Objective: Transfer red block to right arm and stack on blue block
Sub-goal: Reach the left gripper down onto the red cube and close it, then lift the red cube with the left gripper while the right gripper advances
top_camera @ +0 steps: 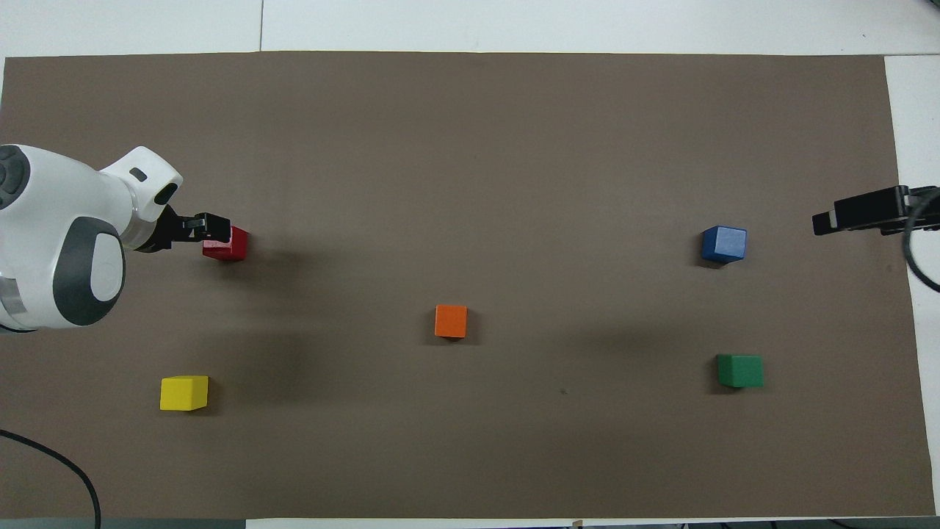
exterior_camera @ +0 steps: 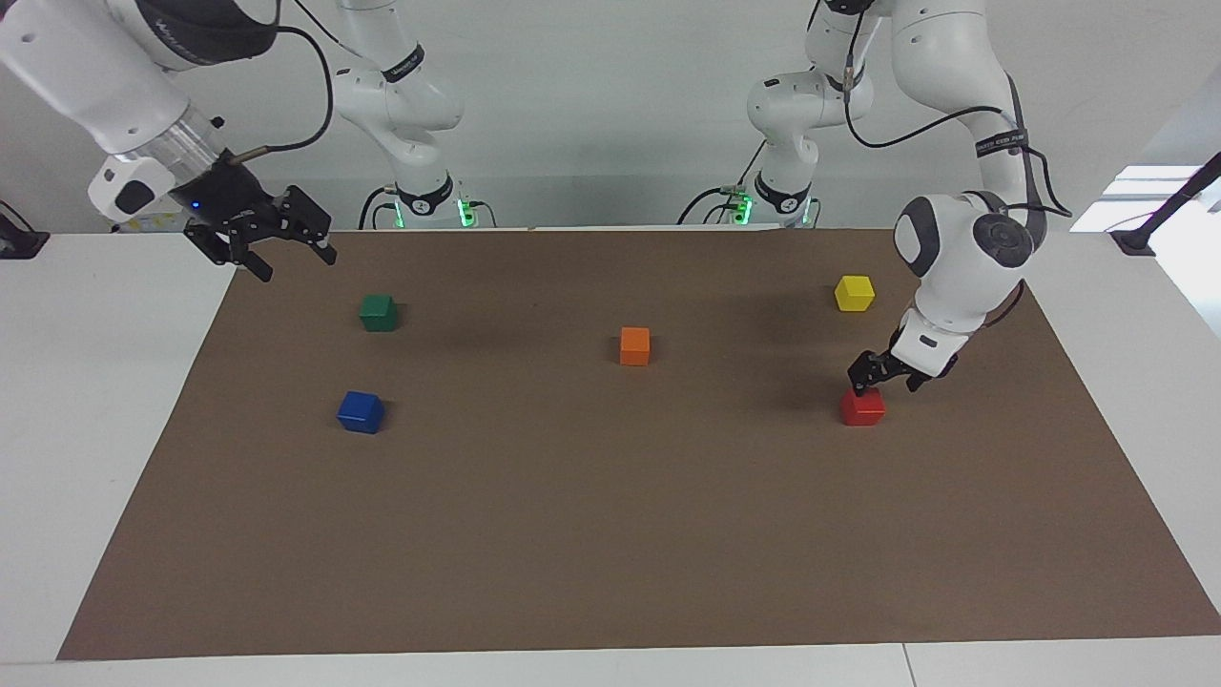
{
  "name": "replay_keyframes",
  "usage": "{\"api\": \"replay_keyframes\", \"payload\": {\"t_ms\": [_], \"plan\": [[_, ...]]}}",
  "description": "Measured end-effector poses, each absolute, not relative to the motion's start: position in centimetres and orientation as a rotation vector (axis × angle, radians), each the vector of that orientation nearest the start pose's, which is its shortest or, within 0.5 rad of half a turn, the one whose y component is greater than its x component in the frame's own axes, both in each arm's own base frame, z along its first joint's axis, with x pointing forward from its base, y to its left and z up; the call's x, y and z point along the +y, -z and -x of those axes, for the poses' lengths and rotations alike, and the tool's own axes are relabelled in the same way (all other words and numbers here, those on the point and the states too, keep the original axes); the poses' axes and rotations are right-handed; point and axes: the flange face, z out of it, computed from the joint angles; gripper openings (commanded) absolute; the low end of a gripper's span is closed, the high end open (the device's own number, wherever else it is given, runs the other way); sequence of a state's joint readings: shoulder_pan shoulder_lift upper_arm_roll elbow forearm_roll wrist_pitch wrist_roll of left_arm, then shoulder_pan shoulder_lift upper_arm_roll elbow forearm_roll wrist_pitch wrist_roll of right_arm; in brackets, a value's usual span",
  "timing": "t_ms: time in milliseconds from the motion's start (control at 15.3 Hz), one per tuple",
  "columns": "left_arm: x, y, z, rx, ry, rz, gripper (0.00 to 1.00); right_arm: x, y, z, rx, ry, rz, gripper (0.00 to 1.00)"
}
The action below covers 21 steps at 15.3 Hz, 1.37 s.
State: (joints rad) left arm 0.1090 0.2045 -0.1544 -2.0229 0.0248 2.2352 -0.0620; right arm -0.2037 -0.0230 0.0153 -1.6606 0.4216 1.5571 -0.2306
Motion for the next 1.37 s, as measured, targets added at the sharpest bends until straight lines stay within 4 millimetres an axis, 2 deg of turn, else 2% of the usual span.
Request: {"api": "replay_keyframes", "payload": {"t_ms": [131, 326, 718, 784, 849, 914, 979, 1045, 1241, 1371], "plan": [[-2.6, -34.0, -58.8, 0.007, -0.008, 3.153, 1.0, -5.9, -58.7, -53.4, -0.037, -0.028, 2.469, 1.0], [-3.3, -32.7, -58.9, 0.032, -0.029, 3.154, 1.0, -4.2, -54.6, -53.2, -0.014, -0.063, 2.111, 1.0], [-3.7, -31.5, -59.2, 0.045, -0.024, 3.157, 1.0, 0.1, -48.2, -54.9, 0.043, -0.031, 1.572, 1.0], [-3.7, -31.5, -59.2, 0.046, -0.024, 3.157, 0.96, 1.0, -47.3, -55.3, 0.061, -0.03, 1.478, 1.0], [-3.7, -31.4, -59.2, 0.046, -0.026, 3.157, 0.86, 2.0, -46.4, -55.6, 0.071, -0.029, 1.374, 1.0], [-3.7, -31.4, -59.2, 0.047, -0.026, 3.157, 0.49, 3.0, -45.2, -56.0, 0.08, -0.031, 1.269, 1.0], [-3.8, -31.4, -59.2, 0.038, -0.026, 3.157, 0.27, 4.0, -43.8, -56.3, 0.09, -0.039, 1.178, 1.0], [-3.8, -31.4, -59.2, -0.009, -0.026, 3.162, 0.0, 5.2, -42.3, -56.6, 0.098, -0.048, 1.094, 1.0], [-3.8, -31.5, -59.3, -0.192, -0.03, 3.18, 0.0, 9.5, -38.8, -57.1, 0.104, -0.069, 0.903, 1.0], [-4.0, -32.0, -59.4, -0.295, -0.058, 3.205, 0.0, 11.3, -37.7, -57.1, 0.102, -0.082, 0.869, 1.0]]}}
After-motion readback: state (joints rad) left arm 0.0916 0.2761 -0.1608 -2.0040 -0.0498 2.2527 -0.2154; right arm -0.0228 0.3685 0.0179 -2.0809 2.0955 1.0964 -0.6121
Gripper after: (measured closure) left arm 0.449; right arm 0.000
